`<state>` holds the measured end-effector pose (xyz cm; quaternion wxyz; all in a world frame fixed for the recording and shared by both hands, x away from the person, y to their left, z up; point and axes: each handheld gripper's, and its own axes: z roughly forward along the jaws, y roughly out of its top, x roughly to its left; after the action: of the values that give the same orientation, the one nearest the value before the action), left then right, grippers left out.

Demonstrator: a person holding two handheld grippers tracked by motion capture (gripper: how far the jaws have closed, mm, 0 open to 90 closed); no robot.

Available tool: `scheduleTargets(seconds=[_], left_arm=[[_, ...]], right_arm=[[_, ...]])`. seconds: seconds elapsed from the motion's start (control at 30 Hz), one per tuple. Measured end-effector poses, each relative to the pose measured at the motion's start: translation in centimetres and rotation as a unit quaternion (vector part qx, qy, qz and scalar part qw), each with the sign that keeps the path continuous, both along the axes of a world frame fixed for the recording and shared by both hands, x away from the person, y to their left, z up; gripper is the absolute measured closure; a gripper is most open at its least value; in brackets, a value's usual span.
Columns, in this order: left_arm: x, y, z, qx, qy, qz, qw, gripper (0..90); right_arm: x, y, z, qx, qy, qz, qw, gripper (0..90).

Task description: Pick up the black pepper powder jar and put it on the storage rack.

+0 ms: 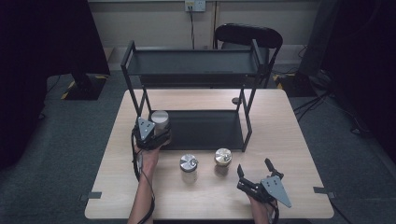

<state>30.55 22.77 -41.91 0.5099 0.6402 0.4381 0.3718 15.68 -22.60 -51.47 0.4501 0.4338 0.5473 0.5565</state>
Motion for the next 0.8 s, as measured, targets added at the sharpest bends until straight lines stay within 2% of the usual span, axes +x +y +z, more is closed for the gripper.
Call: scheduleTargets(seconds=[0.17,0.63,0.8], left_arm=[[0.0,-0.1,-0.2,0.002,-0.001,-0.002,1.0000,34.9],[0.4,-0.3,-1.1,0.007,0.015,-0.007,0.9998,34.9],[0.3,-0.2,-1.8,-0.002,0.007,-0.004,1.0000,35.0]], right_arm=[[0.0,0.0,0.0,0.000,0.000,0.000,1.0000,0.4],[0.0,0.0,0.0,0.000,0.000,0.001,1.0000,0.4],[0.0,0.0,0.0,0.000,0.000,0.001,1.0000,0.4]])
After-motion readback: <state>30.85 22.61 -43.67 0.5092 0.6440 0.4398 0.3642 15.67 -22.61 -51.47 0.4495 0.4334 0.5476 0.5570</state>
